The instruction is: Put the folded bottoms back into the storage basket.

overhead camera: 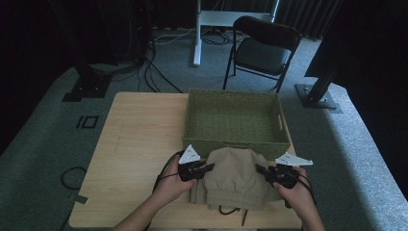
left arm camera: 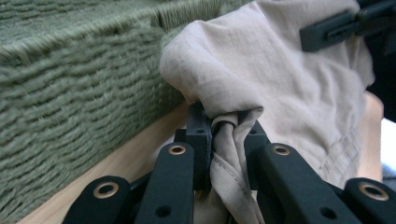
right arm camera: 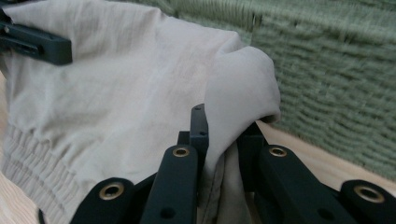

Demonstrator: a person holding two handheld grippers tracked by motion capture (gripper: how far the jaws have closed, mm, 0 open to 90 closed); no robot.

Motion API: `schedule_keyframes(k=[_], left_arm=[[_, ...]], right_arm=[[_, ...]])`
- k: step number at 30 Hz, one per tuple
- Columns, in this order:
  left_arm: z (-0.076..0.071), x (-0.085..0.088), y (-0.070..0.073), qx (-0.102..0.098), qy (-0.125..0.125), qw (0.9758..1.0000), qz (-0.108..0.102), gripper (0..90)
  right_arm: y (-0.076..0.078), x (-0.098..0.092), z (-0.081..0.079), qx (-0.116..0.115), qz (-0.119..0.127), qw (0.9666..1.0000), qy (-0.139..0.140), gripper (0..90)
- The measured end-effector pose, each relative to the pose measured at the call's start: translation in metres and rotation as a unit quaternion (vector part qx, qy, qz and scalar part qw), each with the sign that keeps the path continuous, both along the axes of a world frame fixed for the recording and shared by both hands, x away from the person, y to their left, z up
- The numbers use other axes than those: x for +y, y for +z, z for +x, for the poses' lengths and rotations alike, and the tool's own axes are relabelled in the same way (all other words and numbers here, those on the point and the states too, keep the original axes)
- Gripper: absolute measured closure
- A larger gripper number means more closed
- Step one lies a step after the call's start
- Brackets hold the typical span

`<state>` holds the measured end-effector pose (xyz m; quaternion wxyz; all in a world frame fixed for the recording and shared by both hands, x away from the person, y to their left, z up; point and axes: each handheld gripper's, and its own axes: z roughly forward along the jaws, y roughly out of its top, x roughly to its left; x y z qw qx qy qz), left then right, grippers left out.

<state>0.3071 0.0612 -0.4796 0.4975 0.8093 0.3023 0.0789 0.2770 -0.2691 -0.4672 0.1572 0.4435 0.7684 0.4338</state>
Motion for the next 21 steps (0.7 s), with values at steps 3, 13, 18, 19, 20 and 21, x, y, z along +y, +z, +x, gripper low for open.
schedule_keyframes(k=[3,13,18,19,20,21], left_arm=[[0.002,0.002,0.009,0.0,0.0,0.9999,-0.01,81.1],[0.008,0.007,0.034,-0.008,-0.004,0.9999,-0.014,81.1],[0.01,0.008,0.048,-0.015,-0.007,0.9997,-0.02,81.1],[0.01,0.008,0.051,-0.017,-0.009,0.9996,-0.021,81.1],[0.01,0.008,0.051,-0.017,-0.009,0.9996,-0.021,81.1],[0.011,0.009,0.056,-0.018,-0.01,0.9994,-0.027,81.1]], right_arm=[[0.008,-0.001,0.001,-0.009,0.007,0.9999,0.0,81.7],[0.035,0.0,0.002,-0.033,0.015,0.9993,0.009,81.8],[0.051,-0.001,0.003,-0.044,0.023,0.9986,0.016,81.9],[0.054,-0.001,0.003,-0.046,0.022,0.9985,0.018,81.9],[0.057,-0.001,0.004,-0.049,0.026,0.9983,0.016,81.9],[0.06,-0.002,0.004,-0.051,0.027,0.9982,0.018,81.9]])
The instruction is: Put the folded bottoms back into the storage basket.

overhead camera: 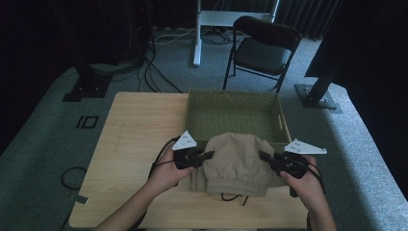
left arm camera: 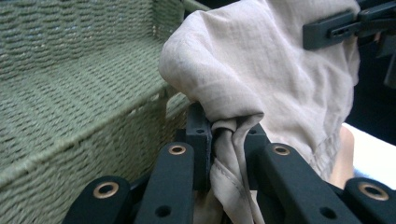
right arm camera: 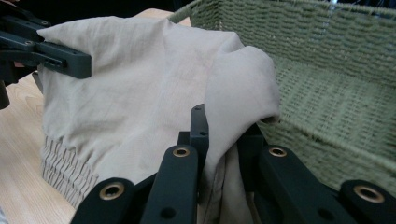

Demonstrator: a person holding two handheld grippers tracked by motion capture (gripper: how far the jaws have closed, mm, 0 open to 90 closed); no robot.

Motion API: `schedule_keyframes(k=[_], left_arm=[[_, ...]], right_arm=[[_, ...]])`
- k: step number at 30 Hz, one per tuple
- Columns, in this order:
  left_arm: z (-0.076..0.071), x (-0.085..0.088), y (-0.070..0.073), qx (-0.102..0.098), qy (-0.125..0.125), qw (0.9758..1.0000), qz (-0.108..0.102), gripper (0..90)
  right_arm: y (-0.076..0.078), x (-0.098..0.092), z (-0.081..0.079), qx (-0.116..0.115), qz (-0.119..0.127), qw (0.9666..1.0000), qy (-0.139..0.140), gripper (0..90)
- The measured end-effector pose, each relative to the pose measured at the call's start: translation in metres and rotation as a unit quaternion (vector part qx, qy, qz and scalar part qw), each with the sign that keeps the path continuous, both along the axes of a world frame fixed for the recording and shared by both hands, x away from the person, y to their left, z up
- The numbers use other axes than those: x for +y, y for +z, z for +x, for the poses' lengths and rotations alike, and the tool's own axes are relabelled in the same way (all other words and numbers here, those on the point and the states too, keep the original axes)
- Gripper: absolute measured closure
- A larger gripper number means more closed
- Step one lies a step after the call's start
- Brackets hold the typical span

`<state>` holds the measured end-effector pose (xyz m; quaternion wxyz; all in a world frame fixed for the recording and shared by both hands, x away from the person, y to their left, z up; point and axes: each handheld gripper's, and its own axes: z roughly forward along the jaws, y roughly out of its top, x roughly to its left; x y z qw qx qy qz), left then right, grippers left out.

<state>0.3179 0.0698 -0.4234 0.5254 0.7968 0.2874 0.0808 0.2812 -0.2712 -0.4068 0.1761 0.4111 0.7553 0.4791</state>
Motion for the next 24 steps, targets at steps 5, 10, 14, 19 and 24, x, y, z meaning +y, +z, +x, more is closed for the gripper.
schedule_keyframes(k=[5,10,14,19,24], left_arm=[[0.003,0.001,0.012,-0.007,-0.003,1.0,-0.005,81.1],[0.01,0.002,0.033,-0.018,-0.003,0.9998,-0.008,81.2],[0.016,0.002,0.046,-0.021,-0.005,0.9997,-0.012,81.2],[0.021,0.002,0.058,-0.031,-0.007,0.9994,-0.014,81.3],[0.028,0.001,0.074,-0.047,-0.007,0.9984,-0.03,81.3]], right_arm=[[0.011,-0.003,0.002,-0.011,0.011,0.9999,-0.002,81.9],[0.024,-0.005,0.007,-0.017,0.027,0.9995,0.003,81.9],[0.035,-0.007,0.012,-0.022,0.033,0.9992,0.004,81.9],[0.045,-0.008,0.016,-0.03,0.038,0.9988,0.005,82.0],[0.064,-0.01,0.022,-0.047,0.039,0.9981,-0.002,82.0]])
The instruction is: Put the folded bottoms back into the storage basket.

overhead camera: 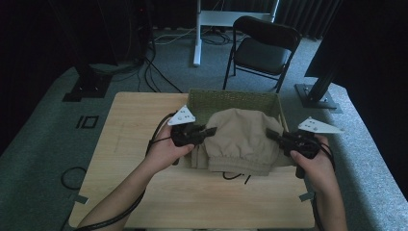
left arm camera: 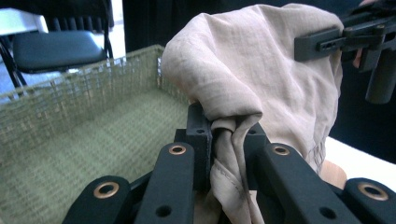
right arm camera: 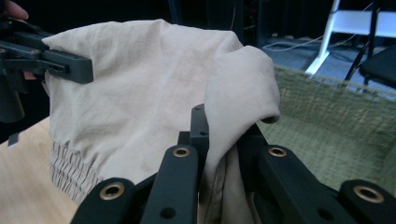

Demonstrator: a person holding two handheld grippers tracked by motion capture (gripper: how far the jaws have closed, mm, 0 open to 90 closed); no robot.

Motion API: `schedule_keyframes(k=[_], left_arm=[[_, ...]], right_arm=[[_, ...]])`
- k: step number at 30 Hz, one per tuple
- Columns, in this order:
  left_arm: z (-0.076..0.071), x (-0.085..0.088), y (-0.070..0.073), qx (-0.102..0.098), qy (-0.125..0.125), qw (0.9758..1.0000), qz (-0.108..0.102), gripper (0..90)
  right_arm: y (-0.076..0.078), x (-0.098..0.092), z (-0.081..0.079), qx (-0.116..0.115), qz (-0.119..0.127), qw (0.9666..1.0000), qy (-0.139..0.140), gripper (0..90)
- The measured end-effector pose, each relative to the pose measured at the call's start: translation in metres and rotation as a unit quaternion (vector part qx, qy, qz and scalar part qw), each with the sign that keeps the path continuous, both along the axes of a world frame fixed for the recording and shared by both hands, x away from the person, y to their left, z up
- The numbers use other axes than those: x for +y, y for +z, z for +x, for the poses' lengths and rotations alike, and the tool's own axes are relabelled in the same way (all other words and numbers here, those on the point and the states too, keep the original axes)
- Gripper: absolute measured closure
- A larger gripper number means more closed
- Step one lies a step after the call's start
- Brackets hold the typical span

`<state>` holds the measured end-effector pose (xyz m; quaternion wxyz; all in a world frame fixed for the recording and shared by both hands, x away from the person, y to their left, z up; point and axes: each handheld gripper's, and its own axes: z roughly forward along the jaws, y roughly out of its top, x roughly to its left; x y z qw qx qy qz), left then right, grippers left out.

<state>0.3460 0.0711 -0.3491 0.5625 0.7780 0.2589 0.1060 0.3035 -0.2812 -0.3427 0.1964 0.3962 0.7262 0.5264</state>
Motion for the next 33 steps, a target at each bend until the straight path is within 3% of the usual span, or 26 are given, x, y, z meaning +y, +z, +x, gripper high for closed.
schedule_keyframes(k=[2,3,10,18,25,30,32,33], left_arm=[[0.0,0.0,0.0,0.0,0.0,1.0,0.0,81.3],[0.007,0.0,0.007,-0.002,0.004,1.0,-0.007,81.5],[0.025,-0.001,0.019,0.005,0.016,0.9998,-0.014,81.7],[0.053,-0.001,0.036,0.0,0.027,0.9994,-0.024,81.9],[0.081,-0.001,0.06,-0.004,0.039,0.9985,-0.039,82.2],[0.098,-0.003,0.062,-0.001,0.05,0.9978,-0.042,82.3],[0.102,-0.004,0.06,-0.001,0.053,0.9977,-0.043,82.3],[0.115,-0.006,0.05,0.009,0.061,0.997,-0.046,82.4]], right_arm=[[0.003,0.0,0.002,-0.002,0.002,1.0,-0.001,82.0],[0.009,-0.001,0.006,-0.005,0.004,1.0,-0.003,82.0],[0.023,0.0,0.024,-0.005,0.008,0.9999,-0.008,82.1],[0.041,0.001,0.055,-0.002,0.024,0.9995,-0.018,82.1],[0.06,-0.001,0.082,-0.001,0.048,0.9985,-0.025,82.3],[0.066,0.0,0.105,0.001,0.047,0.9983,-0.035,82.3],[0.066,0.0,0.105,0.001,0.047,0.9983,-0.035,82.3],[0.061,0.0,0.12,0.008,0.048,0.998,-0.04,82.3]])
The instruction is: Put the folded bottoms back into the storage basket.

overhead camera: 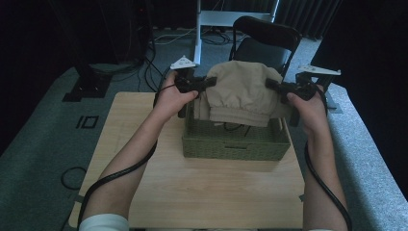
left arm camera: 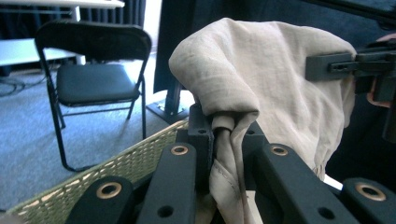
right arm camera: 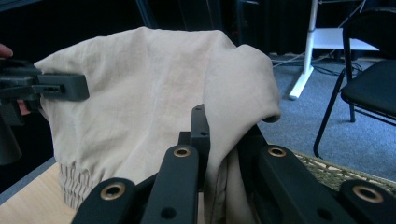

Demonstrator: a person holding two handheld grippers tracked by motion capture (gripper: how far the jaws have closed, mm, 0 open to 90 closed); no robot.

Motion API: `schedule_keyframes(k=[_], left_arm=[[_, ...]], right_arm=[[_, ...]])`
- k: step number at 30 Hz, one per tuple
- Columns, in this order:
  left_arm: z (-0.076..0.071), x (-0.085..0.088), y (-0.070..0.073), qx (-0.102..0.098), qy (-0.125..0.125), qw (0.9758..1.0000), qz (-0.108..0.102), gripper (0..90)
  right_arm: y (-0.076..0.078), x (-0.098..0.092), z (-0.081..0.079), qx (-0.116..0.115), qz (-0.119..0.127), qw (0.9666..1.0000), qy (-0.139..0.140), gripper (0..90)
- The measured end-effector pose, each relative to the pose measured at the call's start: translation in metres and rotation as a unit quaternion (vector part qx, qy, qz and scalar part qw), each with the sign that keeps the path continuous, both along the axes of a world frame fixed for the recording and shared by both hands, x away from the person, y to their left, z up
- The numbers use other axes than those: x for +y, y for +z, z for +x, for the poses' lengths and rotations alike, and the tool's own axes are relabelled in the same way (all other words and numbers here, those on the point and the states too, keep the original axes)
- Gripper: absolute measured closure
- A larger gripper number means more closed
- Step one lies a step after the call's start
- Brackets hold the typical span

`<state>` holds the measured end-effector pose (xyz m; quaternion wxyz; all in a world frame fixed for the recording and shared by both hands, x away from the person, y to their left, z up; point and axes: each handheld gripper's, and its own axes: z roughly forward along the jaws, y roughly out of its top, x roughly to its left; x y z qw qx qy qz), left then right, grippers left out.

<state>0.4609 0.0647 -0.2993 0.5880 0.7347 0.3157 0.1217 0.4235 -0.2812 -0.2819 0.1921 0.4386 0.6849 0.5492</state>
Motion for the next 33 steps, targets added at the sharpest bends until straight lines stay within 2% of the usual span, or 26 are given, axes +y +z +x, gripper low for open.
schedule_keyframes(k=[3,4,5,6,7,8,9,10,11,12,14,15,16,17,18,21,25,27,28,29,32,33], left_arm=[[0.008,-0.003,-0.013,0.01,0.007,0.9999,0.004,82.5],[0.008,-0.003,-0.013,0.01,0.007,0.9999,0.004,82.5],[0.015,-0.006,-0.025,0.02,0.013,0.9997,0.01,82.5],[0.015,-0.006,-0.025,0.02,0.013,0.9997,0.01,82.5],[0.02,-0.007,-0.034,0.027,0.016,0.9994,0.016,82.5],[0.02,-0.007,-0.034,0.027,0.016,0.9994,0.016,82.5],[0.025,-0.009,-0.045,0.037,0.019,0.9989,0.023,82.5],[0.025,-0.009,-0.045,0.037,0.019,0.9989,0.023,82.5],[0.025,-0.009,-0.045,0.037,0.019,0.9989,0.023,82.5],[0.032,-0.011,-0.063,0.052,0.026,0.9979,0.029,82.5],[0.034,-0.012,-0.068,0.055,0.026,0.9977,0.029,82.5],[0.037,-0.014,-0.079,0.067,0.03,0.9967,0.033,82.5],[0.037,-0.014,-0.079,0.067,0.03,0.9967,0.033,82.5],[0.039,-0.017,-0.091,0.077,0.031,0.9958,0.039,82.5],[0.04,-0.018,-0.096,0.083,0.032,0.9952,0.04,82.5],[0.043,-0.021,-0.11,0.095,0.036,0.9937,0.046,82.5],[0.045,-0.024,-0.127,0.119,0.038,0.9907,0.054,82.5],[0.046,-0.026,-0.134,0.123,0.039,0.9898,0.059,82.5],[0.046,-0.026,-0.134,0.123,0.039,0.9898,0.059,82.5],[0.047,-0.028,-0.14,0.131,0.04,0.9885,0.065,82.5],[0.048,-0.031,-0.147,0.132,0.044,0.9873,0.077,82.4],[0.051,-0.03,-0.154,0.141,0.049,0.9856,0.079,82.3]], right_arm=[[-0.012,0.0,0.014,0.012,-0.004,0.9999,-0.003,82.3],[-0.012,0.0,0.014,0.012,-0.004,0.9999,-0.003,82.3],[-0.023,0.0,0.023,0.021,-0.007,0.9997,-0.004,82.3],[-0.023,0.0,0.023,0.021,-0.007,0.9997,-0.004,82.3],[-0.034,-0.001,0.029,0.031,-0.008,0.9995,-0.006,82.3],[-0.041,-0.001,0.033,0.037,-0.006,0.9993,-0.007,82.3],[-0.048,-0.001,0.036,0.042,-0.007,0.999,-0.009,82.3],[-0.048,-0.001,0.036,0.042,-0.007,0.999,-0.009,82.3],[-0.055,-0.001,0.039,0.047,-0.009,0.9988,-0.011,82.3],[-0.069,-0.001,0.045,0.061,-0.007,0.998,-0.013,82.3],[-0.08,-0.001,0.05,0.071,-0.013,0.9973,-0.014,82.3],[-0.087,-0.001,0.053,0.078,-0.014,0.9967,-0.016,82.3],[-0.087,-0.001,0.053,0.078,-0.014,0.9967,-0.016,82.3],[-0.092,-0.001,0.055,0.083,-0.016,0.9963,-0.017,82.3],[-0.104,0.0,0.059,0.097,-0.019,0.9949,-0.019,82.4],[-0.119,-0.001,0.063,0.114,-0.021,0.9931,-0.02,82.3],[-0.139,-0.004,0.066,0.135,-0.024,0.9902,-0.023,82.3],[-0.148,-0.005,0.067,0.146,-0.027,0.9886,-0.025,82.3],[-0.148,-0.005,0.067,0.146,-0.027,0.9886,-0.025,82.3],[-0.158,-0.005,0.069,0.158,-0.032,0.9864,-0.029,82.3],[-0.165,-0.005,0.071,0.167,-0.035,0.9847,-0.033,82.2],[-0.166,-0.004,0.071,0.168,-0.042,0.9842,-0.034,82.2]])
